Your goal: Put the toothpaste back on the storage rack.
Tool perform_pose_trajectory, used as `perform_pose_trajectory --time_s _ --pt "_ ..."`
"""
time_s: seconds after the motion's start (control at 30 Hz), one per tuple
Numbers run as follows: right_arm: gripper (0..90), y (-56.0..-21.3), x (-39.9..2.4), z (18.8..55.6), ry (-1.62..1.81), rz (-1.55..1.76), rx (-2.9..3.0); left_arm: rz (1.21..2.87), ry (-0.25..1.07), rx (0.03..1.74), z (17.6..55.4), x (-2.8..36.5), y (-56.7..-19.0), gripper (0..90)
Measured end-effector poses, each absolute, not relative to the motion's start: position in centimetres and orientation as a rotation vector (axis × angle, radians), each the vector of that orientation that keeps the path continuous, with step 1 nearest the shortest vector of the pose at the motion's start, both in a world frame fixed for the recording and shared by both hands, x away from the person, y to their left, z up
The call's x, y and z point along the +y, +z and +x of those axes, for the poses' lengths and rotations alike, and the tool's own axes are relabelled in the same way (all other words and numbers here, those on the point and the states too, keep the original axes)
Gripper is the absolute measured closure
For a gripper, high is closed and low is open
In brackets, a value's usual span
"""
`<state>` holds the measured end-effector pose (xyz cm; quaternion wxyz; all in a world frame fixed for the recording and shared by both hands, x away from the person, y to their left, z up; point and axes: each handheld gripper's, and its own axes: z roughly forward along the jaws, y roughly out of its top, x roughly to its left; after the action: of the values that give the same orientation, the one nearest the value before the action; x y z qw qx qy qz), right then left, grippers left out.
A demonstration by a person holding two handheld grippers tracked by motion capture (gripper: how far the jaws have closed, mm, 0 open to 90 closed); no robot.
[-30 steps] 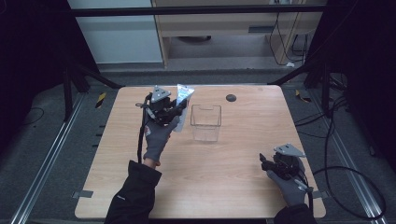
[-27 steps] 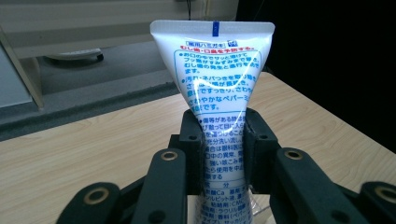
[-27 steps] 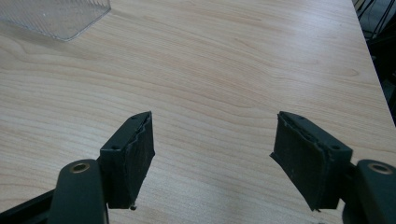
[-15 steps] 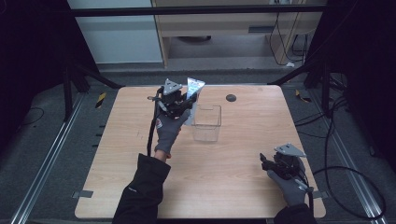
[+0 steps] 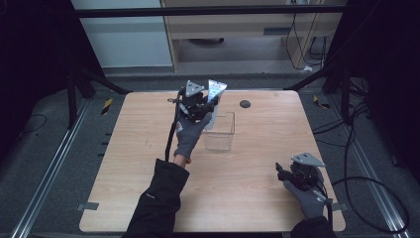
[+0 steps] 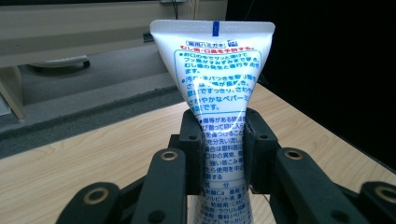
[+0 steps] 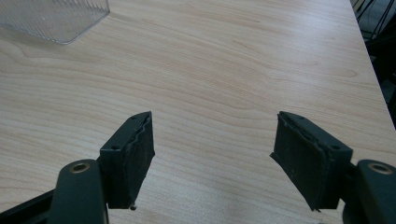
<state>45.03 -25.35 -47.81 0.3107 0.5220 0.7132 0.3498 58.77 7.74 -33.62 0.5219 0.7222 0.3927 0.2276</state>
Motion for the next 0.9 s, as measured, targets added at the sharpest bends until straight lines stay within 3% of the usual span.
perform_pose_trajectory --time_s 0.9 --pt "28.7 -47.9 -25.3 45.2 0.924 1.378 1.89 1.752 0.519 0.961 61.6 5.3 -36.6 72.2"
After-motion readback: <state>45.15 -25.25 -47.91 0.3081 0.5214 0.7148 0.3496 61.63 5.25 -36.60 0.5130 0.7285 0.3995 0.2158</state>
